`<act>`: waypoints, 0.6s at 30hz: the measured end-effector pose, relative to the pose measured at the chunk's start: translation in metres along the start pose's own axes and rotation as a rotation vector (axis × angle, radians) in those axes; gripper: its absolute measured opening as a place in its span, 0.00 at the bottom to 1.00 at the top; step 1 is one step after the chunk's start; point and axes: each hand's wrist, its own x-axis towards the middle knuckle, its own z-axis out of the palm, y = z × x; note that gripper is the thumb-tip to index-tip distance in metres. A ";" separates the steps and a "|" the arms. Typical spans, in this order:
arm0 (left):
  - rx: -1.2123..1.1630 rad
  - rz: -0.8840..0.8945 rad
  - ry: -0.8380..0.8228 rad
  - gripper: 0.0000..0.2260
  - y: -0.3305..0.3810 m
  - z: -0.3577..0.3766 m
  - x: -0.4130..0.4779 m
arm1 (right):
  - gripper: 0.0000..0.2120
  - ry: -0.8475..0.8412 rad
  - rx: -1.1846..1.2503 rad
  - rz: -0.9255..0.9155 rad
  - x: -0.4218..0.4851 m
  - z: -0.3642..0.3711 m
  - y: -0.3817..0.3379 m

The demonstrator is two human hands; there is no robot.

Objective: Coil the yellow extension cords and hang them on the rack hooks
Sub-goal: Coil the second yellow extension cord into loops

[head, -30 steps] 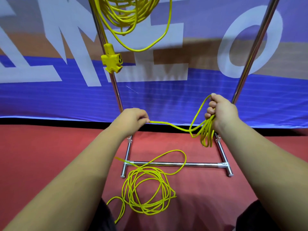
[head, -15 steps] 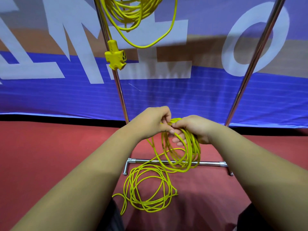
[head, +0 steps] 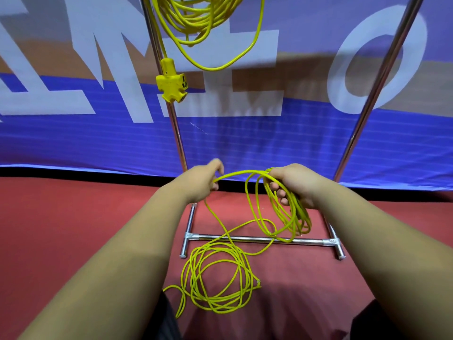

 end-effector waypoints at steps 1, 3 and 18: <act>-0.024 0.028 0.088 0.13 0.004 -0.002 0.002 | 0.06 0.000 0.006 0.013 -0.001 -0.002 0.000; -0.045 0.099 0.197 0.15 0.012 -0.007 0.005 | 0.10 -0.009 0.039 0.029 -0.002 -0.006 -0.001; -0.163 0.207 0.149 0.13 0.031 0.006 0.003 | 0.14 -0.166 0.107 -0.032 -0.016 0.012 -0.013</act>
